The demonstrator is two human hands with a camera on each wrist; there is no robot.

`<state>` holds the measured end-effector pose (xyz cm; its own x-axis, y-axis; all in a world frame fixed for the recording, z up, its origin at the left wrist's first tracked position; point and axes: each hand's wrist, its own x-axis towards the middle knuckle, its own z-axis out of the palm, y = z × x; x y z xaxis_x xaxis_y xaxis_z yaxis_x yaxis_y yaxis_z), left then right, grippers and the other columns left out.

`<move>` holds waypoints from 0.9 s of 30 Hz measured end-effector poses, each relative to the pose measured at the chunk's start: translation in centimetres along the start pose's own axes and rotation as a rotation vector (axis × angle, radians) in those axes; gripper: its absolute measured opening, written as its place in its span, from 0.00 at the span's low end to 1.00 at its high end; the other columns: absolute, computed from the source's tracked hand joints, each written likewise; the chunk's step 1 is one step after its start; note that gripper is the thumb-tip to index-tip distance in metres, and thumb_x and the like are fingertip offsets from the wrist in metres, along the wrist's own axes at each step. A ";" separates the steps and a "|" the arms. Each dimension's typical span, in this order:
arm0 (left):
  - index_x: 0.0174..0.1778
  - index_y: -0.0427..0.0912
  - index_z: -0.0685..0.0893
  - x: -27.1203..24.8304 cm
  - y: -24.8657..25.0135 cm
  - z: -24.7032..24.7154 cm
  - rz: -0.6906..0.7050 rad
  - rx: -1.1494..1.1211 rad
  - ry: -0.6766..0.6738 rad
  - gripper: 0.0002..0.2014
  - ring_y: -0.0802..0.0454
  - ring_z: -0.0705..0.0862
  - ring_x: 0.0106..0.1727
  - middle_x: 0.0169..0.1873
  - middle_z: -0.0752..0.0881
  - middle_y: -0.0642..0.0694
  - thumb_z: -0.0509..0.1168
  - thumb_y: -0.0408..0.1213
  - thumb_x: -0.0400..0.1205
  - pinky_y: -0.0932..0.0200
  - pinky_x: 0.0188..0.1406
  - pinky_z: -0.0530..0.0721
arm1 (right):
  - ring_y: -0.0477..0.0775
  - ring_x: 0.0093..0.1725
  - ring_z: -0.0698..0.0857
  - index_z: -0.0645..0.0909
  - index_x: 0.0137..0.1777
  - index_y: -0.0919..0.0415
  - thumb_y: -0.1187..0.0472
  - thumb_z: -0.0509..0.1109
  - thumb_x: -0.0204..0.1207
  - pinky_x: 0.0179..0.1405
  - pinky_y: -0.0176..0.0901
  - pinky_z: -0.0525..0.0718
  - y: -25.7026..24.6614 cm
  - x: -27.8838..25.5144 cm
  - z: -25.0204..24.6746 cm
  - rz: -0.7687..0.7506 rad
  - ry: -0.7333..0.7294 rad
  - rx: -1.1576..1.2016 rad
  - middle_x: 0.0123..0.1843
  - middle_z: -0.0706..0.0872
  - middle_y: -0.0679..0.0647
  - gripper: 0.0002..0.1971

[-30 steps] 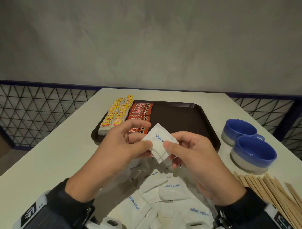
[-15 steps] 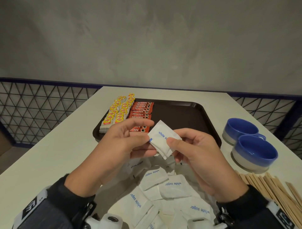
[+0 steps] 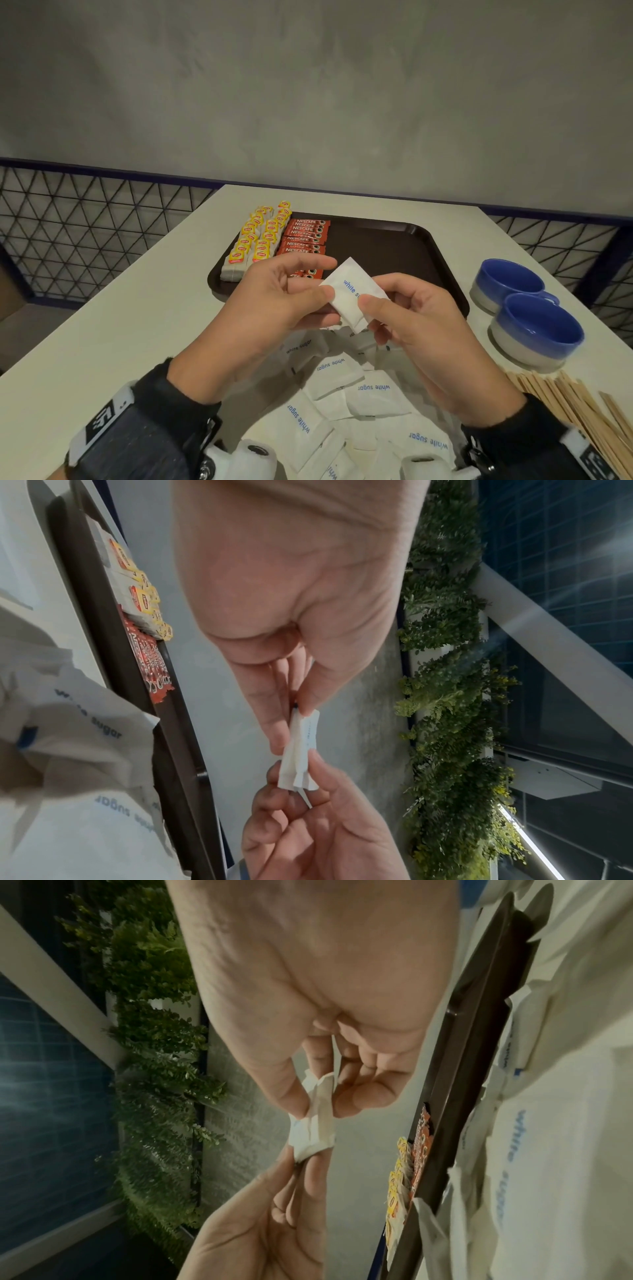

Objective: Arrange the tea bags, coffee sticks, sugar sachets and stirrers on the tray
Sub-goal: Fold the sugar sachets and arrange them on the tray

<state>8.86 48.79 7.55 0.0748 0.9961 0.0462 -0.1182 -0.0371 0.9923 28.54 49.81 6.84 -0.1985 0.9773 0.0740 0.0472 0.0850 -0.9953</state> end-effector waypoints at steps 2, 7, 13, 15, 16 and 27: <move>0.64 0.40 0.87 0.0 0.2 0.0 0.002 -0.011 0.000 0.15 0.39 0.95 0.48 0.48 0.95 0.34 0.70 0.24 0.83 0.53 0.46 0.94 | 0.50 0.38 0.85 0.91 0.54 0.58 0.64 0.74 0.81 0.40 0.43 0.84 -0.2 0.2 0.1 -0.001 -0.011 -0.018 0.46 0.93 0.56 0.06; 0.63 0.39 0.87 -0.1 0.6 -0.2 -0.002 -0.029 0.031 0.14 0.38 0.95 0.47 0.47 0.95 0.34 0.69 0.22 0.83 0.54 0.44 0.94 | 0.56 0.40 0.86 0.92 0.50 0.59 0.66 0.73 0.81 0.41 0.49 0.84 -1.2 0.9 0.5 0.004 -0.055 -0.116 0.46 0.93 0.61 0.06; 0.63 0.40 0.87 0.2 0.9 -0.7 0.005 -0.060 0.092 0.14 0.38 0.95 0.51 0.48 0.95 0.36 0.69 0.23 0.84 0.47 0.54 0.93 | 0.51 0.35 0.83 0.87 0.48 0.69 0.70 0.73 0.78 0.33 0.46 0.77 -6.5 5.3 -0.2 0.036 -0.277 -0.538 0.45 0.91 0.68 0.03; 0.63 0.40 0.86 0.4 1.2 -0.9 0.012 -0.095 0.124 0.14 0.41 0.95 0.50 0.49 0.95 0.38 0.70 0.24 0.83 0.49 0.55 0.93 | 0.50 0.33 0.82 0.86 0.49 0.70 0.70 0.73 0.78 0.31 0.44 0.75 -8.5 8.7 -0.6 0.001 -0.268 -0.643 0.40 0.88 0.66 0.03; 0.62 0.39 0.86 0.5 1.3 -1.1 0.010 -0.106 0.137 0.14 0.42 0.95 0.49 0.49 0.95 0.39 0.71 0.24 0.82 0.49 0.55 0.93 | 0.50 0.33 0.82 0.86 0.50 0.71 0.70 0.74 0.78 0.30 0.43 0.75 -9.3 10.6 -0.8 -0.016 -0.252 -0.685 0.39 0.87 0.63 0.04; 0.50 0.40 0.88 2.1 0.4 -2.8 -0.017 -0.093 0.173 0.06 0.44 0.95 0.42 0.40 0.95 0.44 0.71 0.25 0.82 0.49 0.49 0.94 | 0.53 0.32 0.87 0.84 0.43 0.55 0.65 0.76 0.77 0.27 0.37 0.81 -2.2 29.2 -2.1 0.038 -0.141 -1.238 0.35 0.87 0.55 0.05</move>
<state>6.22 51.10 7.71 -0.0931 0.9957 0.0006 -0.2099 -0.0202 0.9775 24.67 78.56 11.27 -0.2763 0.9604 -0.0366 0.9300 0.2576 -0.2623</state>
